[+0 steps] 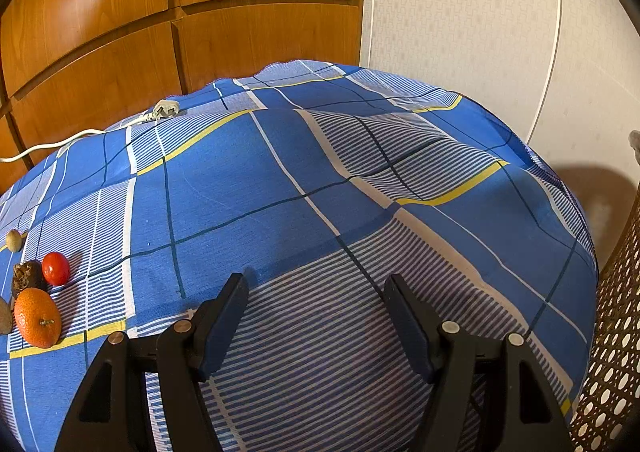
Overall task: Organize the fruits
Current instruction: 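Withdraw the left tool from the tray, then move the right tool to the red cherry tomato and close on it, then carry the cherry tomato into the tray and open the right tool, then withdraw the right tool from the tray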
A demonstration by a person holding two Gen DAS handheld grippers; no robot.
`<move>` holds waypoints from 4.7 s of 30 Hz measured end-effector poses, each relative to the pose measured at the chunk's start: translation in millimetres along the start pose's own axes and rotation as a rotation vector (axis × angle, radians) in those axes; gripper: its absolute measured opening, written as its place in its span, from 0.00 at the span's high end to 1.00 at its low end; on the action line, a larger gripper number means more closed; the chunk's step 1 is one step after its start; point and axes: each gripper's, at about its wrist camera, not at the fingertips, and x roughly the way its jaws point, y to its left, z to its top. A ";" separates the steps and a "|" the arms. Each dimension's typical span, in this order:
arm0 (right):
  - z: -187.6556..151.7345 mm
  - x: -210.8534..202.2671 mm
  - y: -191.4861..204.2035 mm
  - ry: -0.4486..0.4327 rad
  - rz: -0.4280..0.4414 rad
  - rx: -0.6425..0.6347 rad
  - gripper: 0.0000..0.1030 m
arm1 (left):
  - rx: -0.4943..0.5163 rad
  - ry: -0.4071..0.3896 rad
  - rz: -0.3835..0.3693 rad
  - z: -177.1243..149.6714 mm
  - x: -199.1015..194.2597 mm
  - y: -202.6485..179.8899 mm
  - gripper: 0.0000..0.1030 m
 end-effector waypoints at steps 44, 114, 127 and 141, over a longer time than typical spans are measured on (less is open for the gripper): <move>30.9 -16.3 47.3 0.172 0.392 -0.124 0.57 | 0.042 -0.125 -0.051 -131.5 -93.7 30.1 0.13; -1.0 -93.1 231.5 0.154 0.750 -0.535 0.67 | -0.125 0.086 0.058 -140.0 -47.8 66.4 0.07; 31.2 -39.4 59.3 0.057 0.258 -0.139 0.67 | -0.121 0.059 0.067 -138.3 -55.1 63.2 0.07; 14.4 6.5 -5.8 0.055 -0.040 0.054 0.56 | -0.087 -0.022 0.096 -104.8 -76.2 63.9 0.04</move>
